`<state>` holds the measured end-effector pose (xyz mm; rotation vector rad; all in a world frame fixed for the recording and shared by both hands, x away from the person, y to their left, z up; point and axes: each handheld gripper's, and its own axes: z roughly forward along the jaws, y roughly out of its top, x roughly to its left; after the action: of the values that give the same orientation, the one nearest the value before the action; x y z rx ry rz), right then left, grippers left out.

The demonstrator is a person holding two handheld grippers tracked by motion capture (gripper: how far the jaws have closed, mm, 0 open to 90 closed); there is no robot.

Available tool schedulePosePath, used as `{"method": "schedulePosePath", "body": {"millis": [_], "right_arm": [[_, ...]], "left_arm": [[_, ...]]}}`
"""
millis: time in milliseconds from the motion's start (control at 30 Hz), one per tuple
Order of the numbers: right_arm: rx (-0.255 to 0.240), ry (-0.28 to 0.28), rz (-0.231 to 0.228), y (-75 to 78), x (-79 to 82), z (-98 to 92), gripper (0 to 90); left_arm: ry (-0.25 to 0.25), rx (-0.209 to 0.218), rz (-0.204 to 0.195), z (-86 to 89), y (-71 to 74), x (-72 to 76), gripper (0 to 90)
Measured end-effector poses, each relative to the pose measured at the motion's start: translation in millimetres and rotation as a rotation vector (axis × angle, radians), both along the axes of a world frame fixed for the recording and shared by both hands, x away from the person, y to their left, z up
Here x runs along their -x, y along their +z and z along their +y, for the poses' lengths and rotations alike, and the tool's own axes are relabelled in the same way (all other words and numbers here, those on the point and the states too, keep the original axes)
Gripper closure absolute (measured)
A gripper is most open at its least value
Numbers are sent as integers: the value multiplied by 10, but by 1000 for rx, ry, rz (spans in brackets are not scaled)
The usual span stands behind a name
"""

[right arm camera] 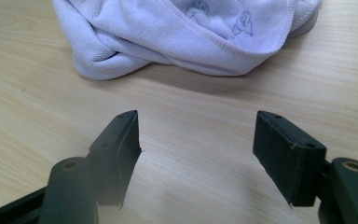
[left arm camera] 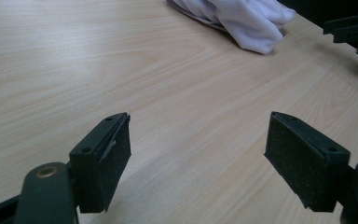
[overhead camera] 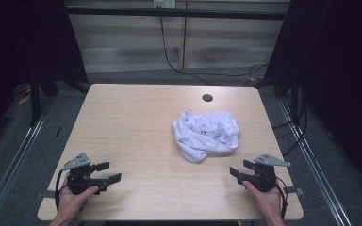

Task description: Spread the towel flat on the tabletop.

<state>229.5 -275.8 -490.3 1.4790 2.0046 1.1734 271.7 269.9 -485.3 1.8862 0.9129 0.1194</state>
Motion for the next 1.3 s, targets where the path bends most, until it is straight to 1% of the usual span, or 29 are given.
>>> {"method": "schedulePosePath", "body": {"millis": [67,100,133,167,200,267,333,400,433,467,500,533,567,600,633,667,700,733,800,833,900,967,1000,1033,1100,1200,1233,1267,1300], "right_arm": [[-10,15,-4,20,-2,-11,314],[-10,15,-4,20,-2,-11,314],[-20,13,-6,32,-1,-13,314],[-22,34,-3,47,-7,-19,314],[-11,38,-5,54,-10,-17,314],[-7,42,-2,64,-11,-8,314],[-14,66,12,90,-38,12,296],[-22,76,7,126,-77,35,276],[-17,84,9,152,-112,55,267],[-17,84,9,152,-112,55,267],[-9,107,13,205,-209,107,243],[-9,107,13,205,-209,107,243],[-6,132,15,254,-328,171,208],[-15,132,11,274,-387,200,207],[-15,132,11,274,-387,200,207],[-35,158,1,303,-506,257,206],[-41,168,-3,313,-567,286,194],[-41,168,-3,313,-567,286,194],[-42,203,3,332,-702,340,173],[-39,224,14,350,-834,388,166],[-30,233,15,362,-957,423,146],[-35,240,25,360,-1083,437,143],[-35,240,25,360,-1083,437,143],[-22,235,41,345,-1191,454,142],[-10,239,52,305,-1286,483,141],[6,253,80,200,-1391,534,146],[6,253,80,200,-1391,534,146],[8,257,98,114,-1441,569,151],[14,262,101,71,-1462,586,150]], "left_arm": [[-1,-4,7,-13,-10,-16,220],[-1,-4,7,-13,-10,-16,220],[-2,-3,12,-21,-16,-25,220],[0,-5,16,-34,-27,-42,220],[-1,-10,19,-38,-31,-50,220],[-5,-12,21,-44,-35,-58,220],[-10,-11,29,-50,-44,-71,220],[-9,-15,26,-48,-39,-66,217],[-9,-15,26,-48,-39,-66,217],[-9,-14,24,-47,-34,-59,217],[-13,-25,13,-38,-29,-41,217],[-13,-25,13,-38,-29,-41,215],[-13,-22,4,-25,-16,-28,214],[-11,-17,2,-21,-12,-25,214],[-11,-17,2,-21,-12,-25,214],[-8,-13,6,-14,-14,-30,214],[-8,-13,6,-14,-14,-30,214],[-7,-13,6,-13,-17,-33,214],[-8,-15,7,-16,-21,-38,214],[-14,-19,7,-16,-22,-39,214],[-12,-18,7,-14,-21,-35,214],[-11,-21,5,-12,-20,-31,214],[-11,-21,5,-12,-20,-31,214],[-11,-15,7,-8,-18,-28,214],[-12,-22,8,-9,-23,-33,214],[-14,-21,8,-9,-25,-36,214],[-13,-22,8,-8,-25,-37,214],[-14,-25,8,-5,-26,-38,214],[-12,-18,8,0,-26,-37,214]]}}
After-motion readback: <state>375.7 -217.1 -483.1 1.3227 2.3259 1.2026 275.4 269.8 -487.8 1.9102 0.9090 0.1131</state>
